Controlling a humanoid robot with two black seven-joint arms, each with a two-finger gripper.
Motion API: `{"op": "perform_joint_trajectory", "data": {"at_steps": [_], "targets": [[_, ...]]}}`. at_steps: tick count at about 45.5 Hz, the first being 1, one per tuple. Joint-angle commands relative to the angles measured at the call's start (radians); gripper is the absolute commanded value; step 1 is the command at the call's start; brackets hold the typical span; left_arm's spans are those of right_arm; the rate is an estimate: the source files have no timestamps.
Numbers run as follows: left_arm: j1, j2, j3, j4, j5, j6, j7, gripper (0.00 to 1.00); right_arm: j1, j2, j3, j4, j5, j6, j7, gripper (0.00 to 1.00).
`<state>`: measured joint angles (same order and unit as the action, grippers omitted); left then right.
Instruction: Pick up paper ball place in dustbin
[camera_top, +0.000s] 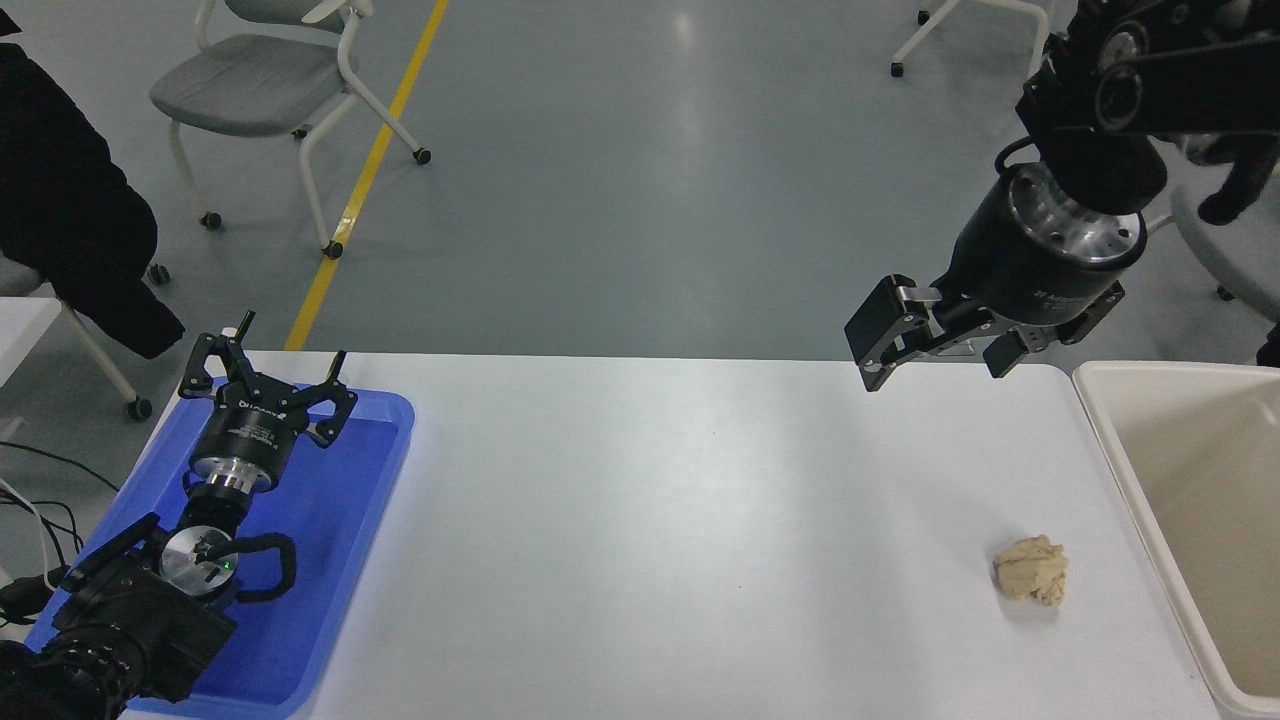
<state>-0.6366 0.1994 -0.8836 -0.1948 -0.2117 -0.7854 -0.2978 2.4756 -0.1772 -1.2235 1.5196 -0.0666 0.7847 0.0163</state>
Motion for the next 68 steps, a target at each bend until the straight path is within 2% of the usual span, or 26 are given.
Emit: {"op": "perform_joint_trajectory", "data": {"at_steps": [1,15,19,32,46,53,60,68], "targets": [[0.000,0.000,0.000,0.000,0.000,0.000,-0.001,1.00,0.011,0.007,-0.007,0.005,0.010,0.001,-0.001,1.00],[0.000,0.000,0.000,0.000,0.000,0.000,-0.001,1.00,-0.073,-0.021,-0.007,-0.010,-0.005,0.001,-0.001,1.00],[0.000,0.000,0.000,0.000,0.000,0.000,-0.001,1.00,-0.125,-0.045,-0.008,-0.018,-0.027,-0.047,-0.001,1.00],[0.000,0.000,0.000,-0.003,0.000,0.000,-0.001,1.00,-0.331,-0.309,0.016,-0.082,-0.295,-0.085,-0.001,1.00],[0.000,0.000,0.000,0.000,0.000,0.000,0.000,1.00,-0.736,-0.458,0.202,-0.331,-0.544,-0.165,0.002,1.00],[0.000,0.000,0.000,0.000,0.000,0.000,0.000,1.00,-0.958,-0.479,0.373,-0.424,-0.654,-0.197,0.001,1.00],[0.000,0.000,0.000,0.000,0.000,0.000,0.000,1.00,-1.129,-0.470,0.444,-0.507,-0.664,-0.312,0.001,1.00],[0.000,0.000,0.000,0.000,0.000,0.000,0.000,1.00,-1.253,-0.421,0.461,-0.605,-0.671,-0.374,0.001,1.00]]}}
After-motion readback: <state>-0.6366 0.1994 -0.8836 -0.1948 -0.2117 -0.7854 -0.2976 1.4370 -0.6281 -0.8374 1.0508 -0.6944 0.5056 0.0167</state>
